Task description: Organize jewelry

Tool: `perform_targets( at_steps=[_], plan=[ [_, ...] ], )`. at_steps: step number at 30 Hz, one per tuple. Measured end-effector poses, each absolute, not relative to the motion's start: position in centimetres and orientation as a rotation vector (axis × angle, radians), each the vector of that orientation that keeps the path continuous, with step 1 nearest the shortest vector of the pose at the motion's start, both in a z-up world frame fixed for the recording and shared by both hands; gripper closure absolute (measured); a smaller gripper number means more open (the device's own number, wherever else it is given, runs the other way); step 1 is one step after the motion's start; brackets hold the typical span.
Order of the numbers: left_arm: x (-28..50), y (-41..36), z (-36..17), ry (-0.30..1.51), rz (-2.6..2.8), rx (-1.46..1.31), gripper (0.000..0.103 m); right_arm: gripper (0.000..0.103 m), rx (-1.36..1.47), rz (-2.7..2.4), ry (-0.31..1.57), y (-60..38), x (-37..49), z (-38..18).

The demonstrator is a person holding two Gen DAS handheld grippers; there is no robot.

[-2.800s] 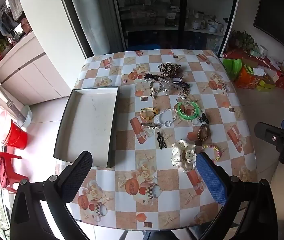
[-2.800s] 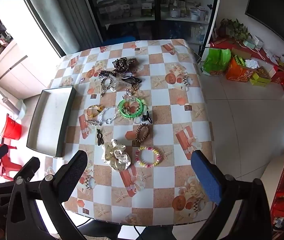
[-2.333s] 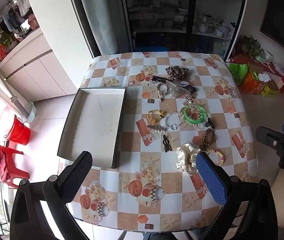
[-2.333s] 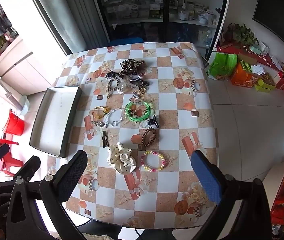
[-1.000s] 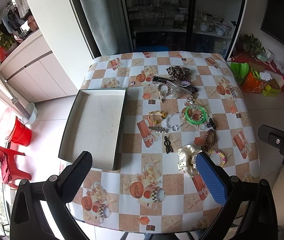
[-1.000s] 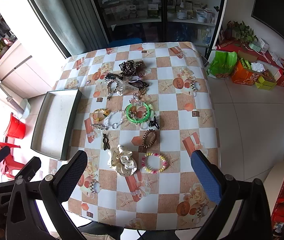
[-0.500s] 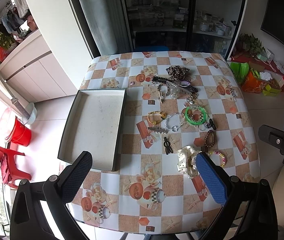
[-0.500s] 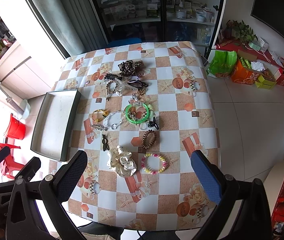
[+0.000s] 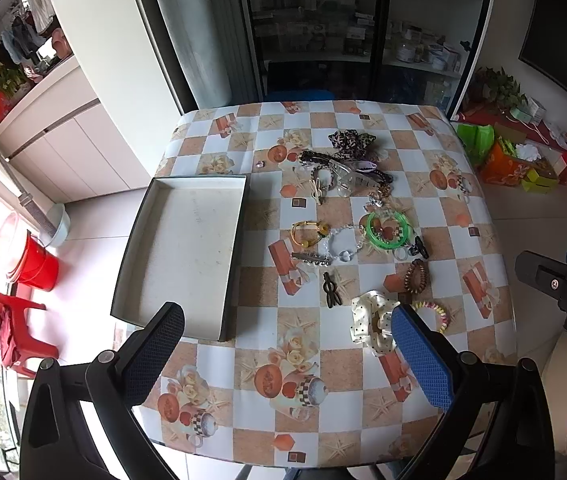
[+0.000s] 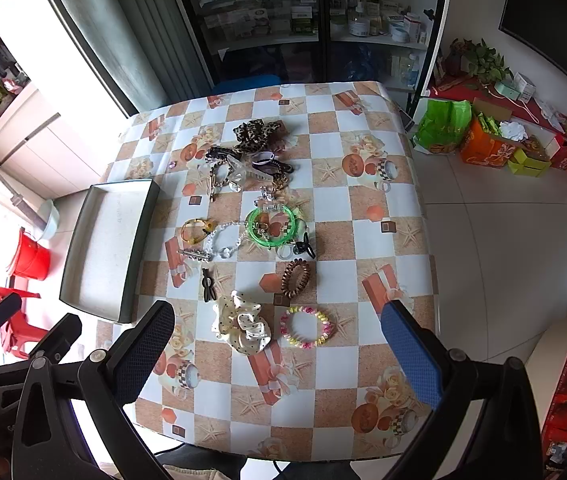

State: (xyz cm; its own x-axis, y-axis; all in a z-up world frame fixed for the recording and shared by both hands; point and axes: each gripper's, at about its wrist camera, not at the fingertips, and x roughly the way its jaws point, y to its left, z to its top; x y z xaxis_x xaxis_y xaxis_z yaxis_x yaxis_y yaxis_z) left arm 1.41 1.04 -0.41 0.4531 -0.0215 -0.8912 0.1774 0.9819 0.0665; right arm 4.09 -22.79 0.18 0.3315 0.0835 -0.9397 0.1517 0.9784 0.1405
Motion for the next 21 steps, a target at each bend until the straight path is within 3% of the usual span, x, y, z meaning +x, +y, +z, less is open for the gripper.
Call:
perform_targets(
  at_steps=[21],
  plan=[
    [1.49, 1.12, -0.41, 1.097, -0.124, 0.157, 0.0, 0.0, 0.219, -0.044, 1.237, -22.85, 4.12, 0.14]
  ],
)
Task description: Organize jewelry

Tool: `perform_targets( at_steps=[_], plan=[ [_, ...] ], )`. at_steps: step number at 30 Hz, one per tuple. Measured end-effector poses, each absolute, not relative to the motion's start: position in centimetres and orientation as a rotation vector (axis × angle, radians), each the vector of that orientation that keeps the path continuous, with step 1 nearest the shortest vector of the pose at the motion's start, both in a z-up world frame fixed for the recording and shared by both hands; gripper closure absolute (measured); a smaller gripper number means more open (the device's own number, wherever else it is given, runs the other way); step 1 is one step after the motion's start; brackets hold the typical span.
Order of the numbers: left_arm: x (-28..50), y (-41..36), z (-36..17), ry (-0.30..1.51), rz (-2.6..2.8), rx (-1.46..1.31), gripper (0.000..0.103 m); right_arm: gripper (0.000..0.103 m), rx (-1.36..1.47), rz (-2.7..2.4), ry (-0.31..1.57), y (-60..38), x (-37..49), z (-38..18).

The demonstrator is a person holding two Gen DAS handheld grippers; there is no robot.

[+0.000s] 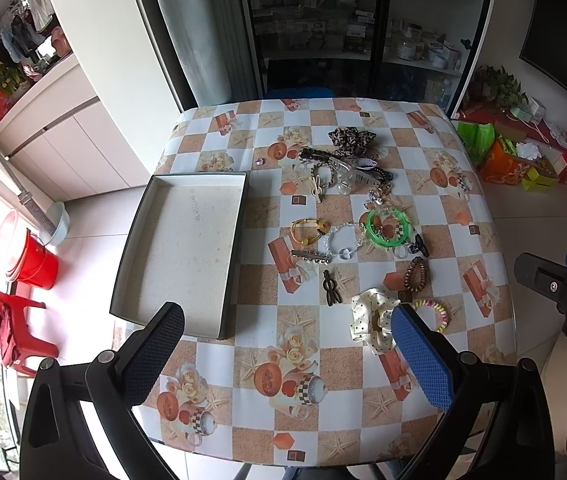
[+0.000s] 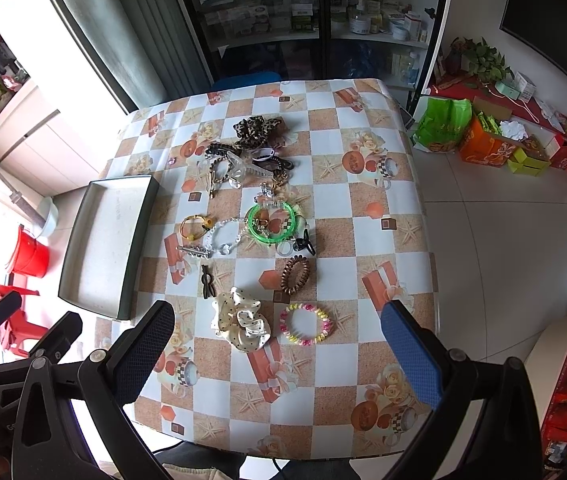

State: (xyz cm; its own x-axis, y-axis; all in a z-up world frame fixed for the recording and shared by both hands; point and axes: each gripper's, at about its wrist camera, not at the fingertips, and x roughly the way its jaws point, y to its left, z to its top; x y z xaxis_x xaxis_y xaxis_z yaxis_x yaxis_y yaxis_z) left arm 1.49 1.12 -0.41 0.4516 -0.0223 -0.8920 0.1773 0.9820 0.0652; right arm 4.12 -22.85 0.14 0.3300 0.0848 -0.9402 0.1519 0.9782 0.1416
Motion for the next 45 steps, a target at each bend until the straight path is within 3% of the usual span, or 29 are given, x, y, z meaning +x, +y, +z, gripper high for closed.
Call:
perform_targets(
  at_steps=[36, 45],
  plan=[
    [1.7, 1.1, -0.4, 1.103, -0.123, 0.153, 0.0, 0.0, 0.221, -0.044, 1.243, -22.9, 4.2, -0.2],
    [0.4, 2.5, -2.5, 1.15, -0.096, 0.114, 0.0, 0.0, 0.28, -0.068, 1.285, -24.1, 3.7, -1.5]
  ],
)
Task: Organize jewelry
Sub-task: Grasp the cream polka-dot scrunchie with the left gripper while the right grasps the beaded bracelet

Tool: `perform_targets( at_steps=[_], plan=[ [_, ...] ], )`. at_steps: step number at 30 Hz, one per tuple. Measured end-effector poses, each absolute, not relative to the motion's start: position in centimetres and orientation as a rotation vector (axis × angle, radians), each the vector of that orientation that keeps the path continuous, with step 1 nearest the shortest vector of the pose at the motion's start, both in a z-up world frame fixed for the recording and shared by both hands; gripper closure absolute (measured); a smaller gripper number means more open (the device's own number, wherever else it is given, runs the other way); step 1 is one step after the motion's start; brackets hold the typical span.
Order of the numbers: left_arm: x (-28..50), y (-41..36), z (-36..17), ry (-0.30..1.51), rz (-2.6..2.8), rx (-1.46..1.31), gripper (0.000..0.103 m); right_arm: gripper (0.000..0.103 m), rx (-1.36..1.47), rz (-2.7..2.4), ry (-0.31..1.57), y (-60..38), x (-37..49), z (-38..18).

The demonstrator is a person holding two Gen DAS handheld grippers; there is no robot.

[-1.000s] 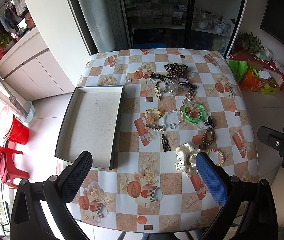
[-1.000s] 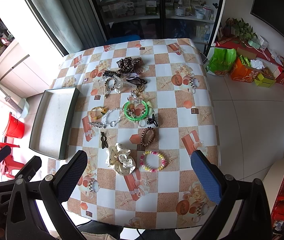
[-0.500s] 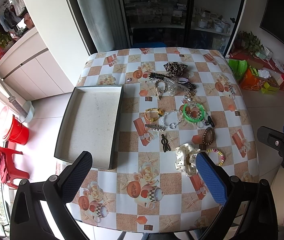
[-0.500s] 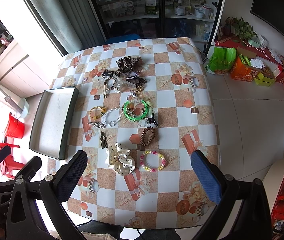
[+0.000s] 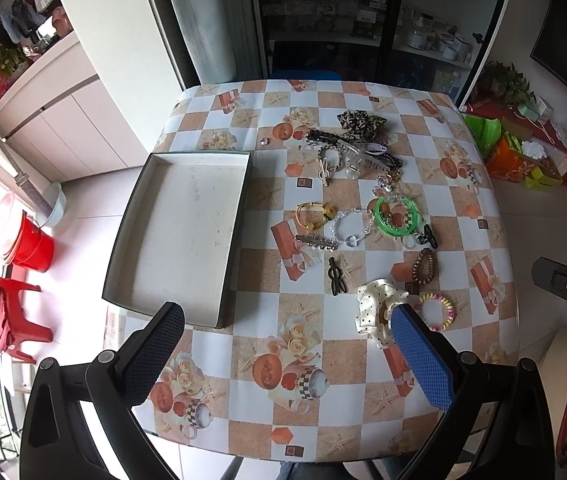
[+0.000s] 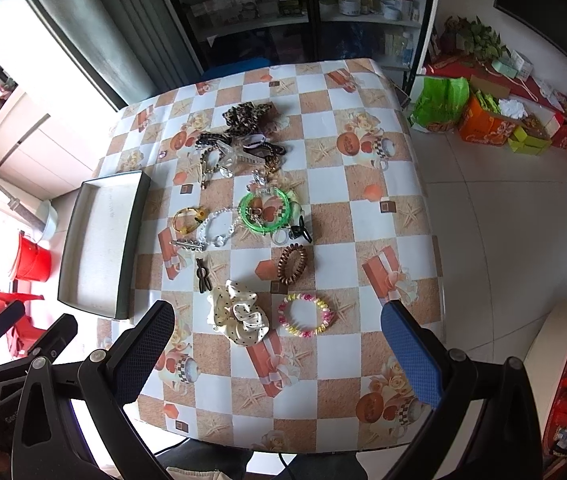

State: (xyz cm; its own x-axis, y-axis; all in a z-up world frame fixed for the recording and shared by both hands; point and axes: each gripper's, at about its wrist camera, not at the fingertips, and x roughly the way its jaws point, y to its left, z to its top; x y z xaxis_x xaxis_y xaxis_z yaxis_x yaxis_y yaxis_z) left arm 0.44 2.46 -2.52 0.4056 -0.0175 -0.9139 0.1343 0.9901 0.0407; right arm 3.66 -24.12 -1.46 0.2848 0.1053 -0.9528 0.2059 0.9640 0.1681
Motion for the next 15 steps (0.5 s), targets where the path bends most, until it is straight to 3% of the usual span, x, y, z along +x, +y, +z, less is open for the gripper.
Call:
perform_targets(
  at_steps=[15],
  plan=[
    [2.9, 2.6, -10.5, 1.339, -0.145, 0.081, 0.0, 0.0, 0.393, -0.139, 1.478, -26.4, 1.3, -10.0]
  ],
)
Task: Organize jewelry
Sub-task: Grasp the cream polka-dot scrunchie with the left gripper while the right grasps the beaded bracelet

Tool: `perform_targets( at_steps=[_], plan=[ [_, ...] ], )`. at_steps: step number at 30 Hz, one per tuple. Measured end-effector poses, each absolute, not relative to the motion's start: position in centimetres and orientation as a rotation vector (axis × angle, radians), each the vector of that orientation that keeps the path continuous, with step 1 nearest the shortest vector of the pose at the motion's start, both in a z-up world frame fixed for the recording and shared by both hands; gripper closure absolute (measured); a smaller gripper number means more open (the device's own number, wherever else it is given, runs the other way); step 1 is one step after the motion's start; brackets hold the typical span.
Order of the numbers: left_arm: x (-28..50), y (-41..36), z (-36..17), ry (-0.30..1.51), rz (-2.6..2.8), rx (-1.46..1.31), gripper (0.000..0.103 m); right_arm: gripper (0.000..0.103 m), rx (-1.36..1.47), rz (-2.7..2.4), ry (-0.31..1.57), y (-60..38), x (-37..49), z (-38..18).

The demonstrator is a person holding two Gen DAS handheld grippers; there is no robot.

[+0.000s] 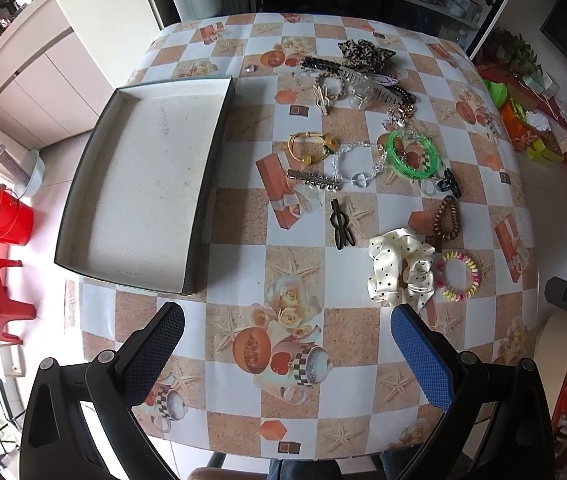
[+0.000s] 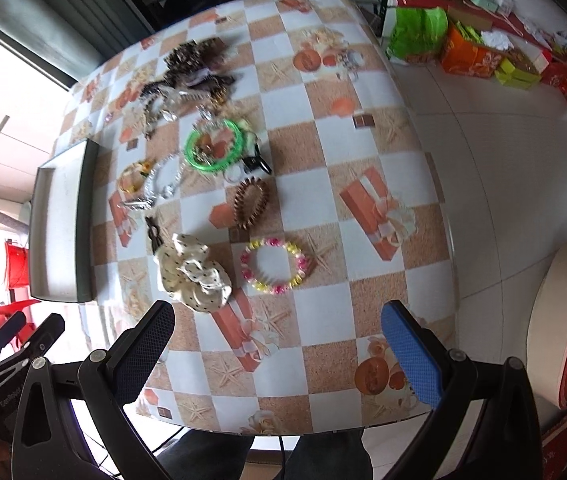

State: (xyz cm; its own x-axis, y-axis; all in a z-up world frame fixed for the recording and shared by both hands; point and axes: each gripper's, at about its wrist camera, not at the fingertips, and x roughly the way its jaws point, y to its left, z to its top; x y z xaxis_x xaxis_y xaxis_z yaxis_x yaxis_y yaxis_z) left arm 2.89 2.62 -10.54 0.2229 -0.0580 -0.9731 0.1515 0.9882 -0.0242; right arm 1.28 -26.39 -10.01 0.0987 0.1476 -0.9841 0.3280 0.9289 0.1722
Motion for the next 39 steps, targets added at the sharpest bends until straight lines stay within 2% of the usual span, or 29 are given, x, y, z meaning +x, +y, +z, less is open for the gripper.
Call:
perform_targets(
  at_steps=[10, 15, 19, 20, 23, 25, 27, 29, 30, 31, 32, 34, 35, 36, 37, 38, 39],
  plan=[
    [5.6, 1.5, -16.0, 1.37, -0.182, 0.011, 0.0, 0.001, 0.41, -0.159, 1.534, -26.8, 1.9, -17.0],
    [5.1, -0.9, -17.6, 1.363, -0.328, -0.006, 0.0, 0.004, 0.387, -0.18, 1.532, -27.2, 2.5, -19.7],
    [5.0, -2.6, -19.2, 1.367, -0.384, -0.009, 0.0, 0.011, 0.375, -0.173, 1.529, -27.3, 3.1, -21.7],
    [5.1, -3.0, -19.7, 1.371, -0.39, -0.012, 0.006, 0.012, 0.373, -0.169, 1.526, -27.2, 3.2, -22.0],
    [5.3, -3.7, -20.8, 1.381, -0.398, -0.016, 0.011, 0.015, 0.357, -0.166, 1.521, -27.0, 3.2, -22.9],
    [5.3, -4.1, -21.5, 1.389, -0.402, -0.019, 0.019, 0.018, 0.359, -0.166, 1.523, -26.8, 3.3, -23.8],
    [5.2, -4.4, -22.0, 1.399, -0.403, -0.02, 0.023, 0.018, 0.321, -0.176, 1.513, -26.3, 3.3, -24.1],
    [5.0, -4.8, -22.3, 1.4, -0.399, -0.013, 0.036, 0.019, 0.269, -0.187, 1.51, -25.6, 3.2, -24.3],
    [4.9, -4.9, -22.2, 1.389, -0.392, -0.002, 0.036, 0.02, 0.243, -0.192, 1.51, -25.2, 3.1, -24.4],
    [4.9, -5.0, -22.1, 1.382, -0.389, 0.005, 0.044, 0.021, 0.227, -0.192, 1.504, -24.4, 3.0, -24.6],
    [4.9, -5.1, -22.1, 1.38, -0.389, 0.011, 0.059, 0.025, 0.219, -0.189, 1.496, -24.1, 3.0, -24.5],
    [5.0, -5.2, -22.0, 1.378, -0.385, 0.012, 0.072, 0.032, 0.211, -0.18, 1.488, -23.4, 2.8, -24.3],
    [5.1, -5.1, -22.0, 1.378, -0.386, 0.001, 0.082, 0.04, 0.206, -0.176, 1.483, -23.2, 2.8, -24.2],
    [5.2, -5.0, -22.0, 1.377, -0.386, -0.011, 0.083, 0.046, 0.199, -0.168, 1.477, -22.8, 2.9, -24.0],
    [5.3, -4.9, -21.9, 1.373, -0.385, -0.018, 0.083, 0.062, 0.195, -0.162, 1.472, -22.6, 2.9, -24.0],
    [5.4, -4.7, -21.8, 1.367, -0.386, -0.024, 0.09, 0.08, 0.194, -0.157, 1.471, -22.8, 2.7, -23.6],
    [5.4, -4.6, -21.6, 1.364, -0.39, -0.029, 0.09, 0.09, 0.203, -0.154, 1.471, -22.9, 2.8, -23.6]
  ],
)
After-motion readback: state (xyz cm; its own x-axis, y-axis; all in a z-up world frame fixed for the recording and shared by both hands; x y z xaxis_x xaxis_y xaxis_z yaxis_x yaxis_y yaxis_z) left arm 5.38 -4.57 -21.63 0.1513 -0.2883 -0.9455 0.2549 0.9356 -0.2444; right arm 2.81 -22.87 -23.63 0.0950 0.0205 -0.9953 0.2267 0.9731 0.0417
